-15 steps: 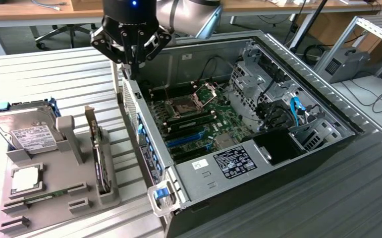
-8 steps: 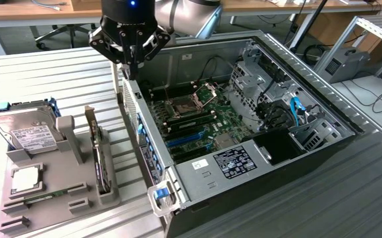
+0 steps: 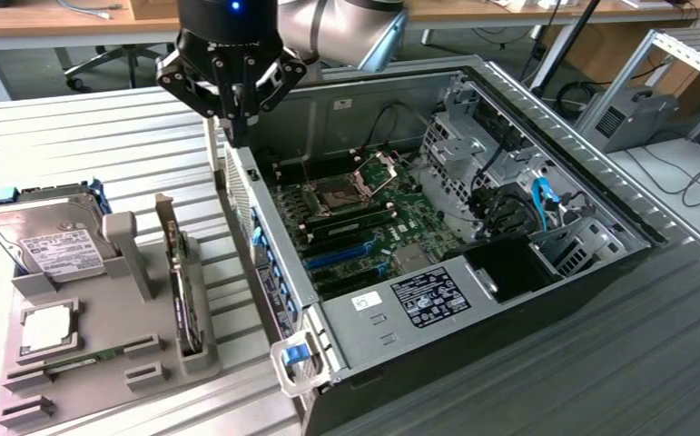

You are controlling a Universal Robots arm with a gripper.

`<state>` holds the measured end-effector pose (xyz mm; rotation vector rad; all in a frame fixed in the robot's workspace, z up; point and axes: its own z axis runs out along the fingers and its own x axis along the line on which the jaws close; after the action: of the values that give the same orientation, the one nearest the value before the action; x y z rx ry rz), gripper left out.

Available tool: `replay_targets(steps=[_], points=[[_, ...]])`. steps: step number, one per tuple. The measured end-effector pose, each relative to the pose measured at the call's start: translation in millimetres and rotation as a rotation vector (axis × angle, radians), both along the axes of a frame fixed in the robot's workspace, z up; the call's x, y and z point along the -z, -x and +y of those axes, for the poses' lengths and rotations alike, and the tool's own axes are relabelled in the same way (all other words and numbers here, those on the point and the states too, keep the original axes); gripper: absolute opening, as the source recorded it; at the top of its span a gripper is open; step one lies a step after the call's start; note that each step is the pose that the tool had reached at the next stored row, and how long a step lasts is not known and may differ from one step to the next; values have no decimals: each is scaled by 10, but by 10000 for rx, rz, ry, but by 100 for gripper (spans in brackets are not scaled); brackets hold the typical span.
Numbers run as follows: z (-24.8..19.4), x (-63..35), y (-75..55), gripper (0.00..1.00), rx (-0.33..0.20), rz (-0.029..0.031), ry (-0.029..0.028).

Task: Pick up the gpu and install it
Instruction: 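Reach for the gpu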

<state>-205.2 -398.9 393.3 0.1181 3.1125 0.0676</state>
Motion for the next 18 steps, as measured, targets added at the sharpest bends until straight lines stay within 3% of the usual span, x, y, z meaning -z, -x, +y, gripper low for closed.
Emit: replay_targets(steps=[18], points=[[0, 0, 88, 11, -1, 0, -1]])
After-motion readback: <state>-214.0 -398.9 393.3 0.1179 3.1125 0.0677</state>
